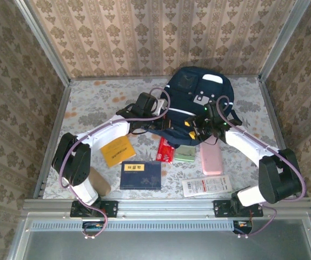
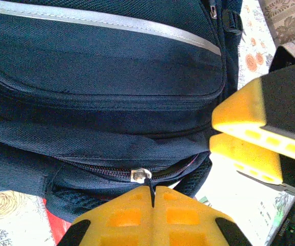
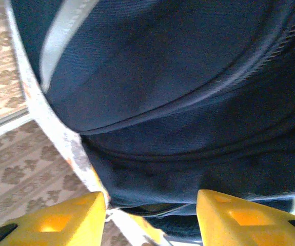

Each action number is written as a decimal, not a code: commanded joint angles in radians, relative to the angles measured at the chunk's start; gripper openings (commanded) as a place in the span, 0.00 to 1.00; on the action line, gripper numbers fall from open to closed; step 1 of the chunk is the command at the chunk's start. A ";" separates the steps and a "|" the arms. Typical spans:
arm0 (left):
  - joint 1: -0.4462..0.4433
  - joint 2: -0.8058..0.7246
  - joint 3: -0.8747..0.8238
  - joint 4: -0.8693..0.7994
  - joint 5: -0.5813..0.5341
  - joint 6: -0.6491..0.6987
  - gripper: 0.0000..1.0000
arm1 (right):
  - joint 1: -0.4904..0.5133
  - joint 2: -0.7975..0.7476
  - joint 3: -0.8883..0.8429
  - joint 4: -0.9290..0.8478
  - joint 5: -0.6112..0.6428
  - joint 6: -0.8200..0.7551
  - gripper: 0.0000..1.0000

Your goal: Pack books, pencil case, and school supplies into a backpack

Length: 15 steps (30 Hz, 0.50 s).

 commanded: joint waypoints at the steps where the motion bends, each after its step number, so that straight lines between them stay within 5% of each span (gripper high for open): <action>1: -0.015 0.003 0.020 0.058 0.033 0.005 0.00 | 0.009 -0.010 -0.022 0.074 -0.026 0.151 0.52; 3: -0.018 0.004 0.020 0.055 0.033 0.008 0.00 | 0.014 -0.007 0.011 0.062 -0.032 0.093 0.52; 6: -0.018 0.003 0.017 0.047 0.024 0.017 0.00 | 0.010 0.038 0.188 -0.118 -0.016 -0.359 0.59; 10: -0.013 -0.004 0.004 0.053 0.028 0.015 0.00 | 0.027 0.081 0.296 -0.253 0.102 -0.947 0.52; 15: 0.003 -0.021 -0.024 0.075 0.040 0.003 0.00 | 0.053 -0.071 0.081 0.007 0.078 -1.439 0.57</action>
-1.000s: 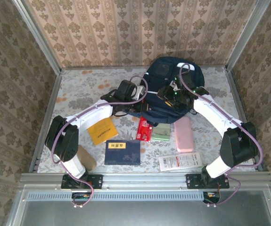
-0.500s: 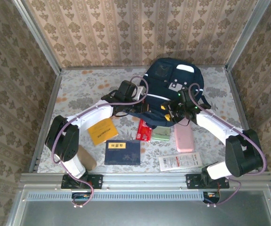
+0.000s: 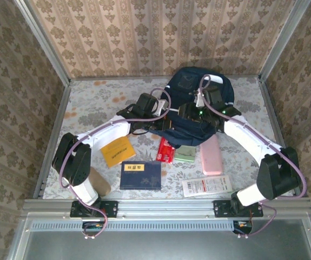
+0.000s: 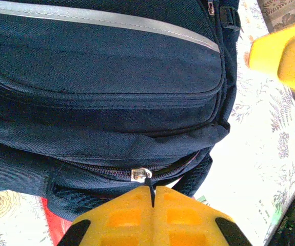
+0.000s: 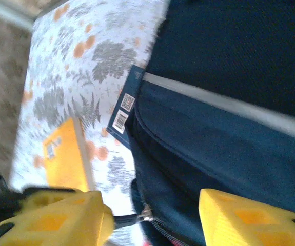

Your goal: Pack books, pencil case, and school supplies into a backpack

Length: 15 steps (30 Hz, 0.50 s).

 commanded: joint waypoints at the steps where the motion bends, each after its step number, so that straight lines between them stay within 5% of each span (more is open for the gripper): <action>1: 0.011 -0.024 -0.027 0.073 0.043 -0.002 0.00 | 0.011 -0.126 -0.162 0.116 -0.002 -0.537 0.57; 7: 0.019 -0.016 -0.036 0.100 0.075 -0.021 0.00 | -0.006 -0.142 -0.232 0.109 -0.212 -0.827 0.57; 15: 0.019 -0.010 -0.045 0.120 0.085 -0.025 0.00 | 0.001 -0.011 -0.182 0.082 -0.110 -0.870 0.77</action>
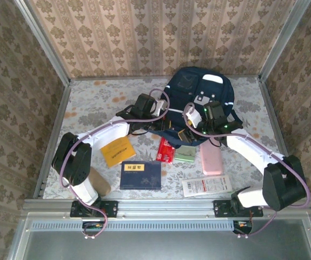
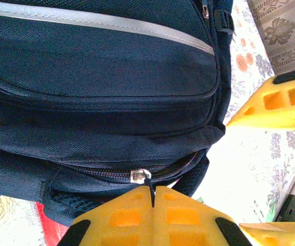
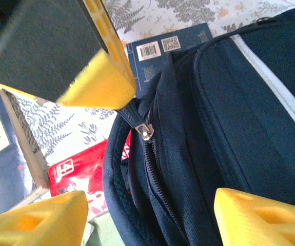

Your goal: Pack books, pencil case, and school supplies into a backpack

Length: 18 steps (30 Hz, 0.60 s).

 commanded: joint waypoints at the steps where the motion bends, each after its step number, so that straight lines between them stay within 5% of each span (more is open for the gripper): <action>1: 0.003 -0.012 -0.016 0.068 0.040 -0.019 0.00 | 0.005 0.087 0.040 0.005 0.055 -0.074 0.77; 7: 0.005 -0.010 -0.033 0.087 0.042 -0.028 0.00 | 0.021 0.145 0.028 0.039 0.075 -0.086 0.78; 12: 0.005 -0.006 -0.033 0.083 0.041 -0.022 0.00 | 0.046 0.208 0.041 0.074 0.219 -0.076 0.72; 18: 0.006 0.010 -0.024 0.047 0.025 0.008 0.00 | 0.059 0.253 0.073 0.068 0.259 -0.062 0.30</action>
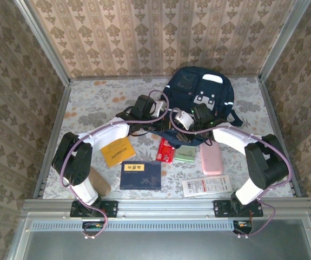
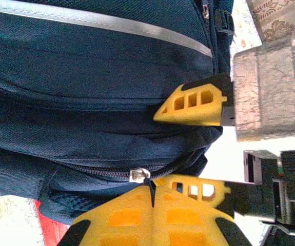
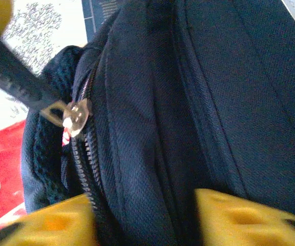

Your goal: Pack books, pencil case, and school supplies into a backpack

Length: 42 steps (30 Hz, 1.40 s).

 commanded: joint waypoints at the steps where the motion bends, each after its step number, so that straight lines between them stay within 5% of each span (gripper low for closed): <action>1: 0.002 0.011 0.009 0.003 0.015 0.026 0.00 | 0.003 0.007 0.004 0.047 0.068 0.004 0.20; 4: 0.002 0.023 0.019 -0.026 -0.009 0.043 0.00 | 0.004 -0.034 -0.025 0.094 0.062 0.019 0.00; 18: -0.014 0.036 0.083 -0.130 -0.257 0.127 0.00 | 0.008 -0.202 -0.120 0.181 0.033 0.139 0.00; 32: -0.008 -0.018 0.073 -0.154 -0.440 0.161 0.00 | 0.014 -0.341 -0.180 0.178 0.082 0.099 0.00; 35: 0.004 -0.028 0.063 -0.133 -0.390 0.154 0.00 | 0.014 -0.349 -0.181 0.176 0.060 0.090 0.00; 39: 0.027 -0.067 0.032 -0.044 -0.166 0.154 0.00 | 0.014 -0.364 -0.187 0.173 -0.015 0.066 0.00; 42: 0.059 -0.112 0.007 -0.006 -0.045 0.160 0.23 | 0.013 -0.386 -0.197 0.178 -0.056 0.045 0.00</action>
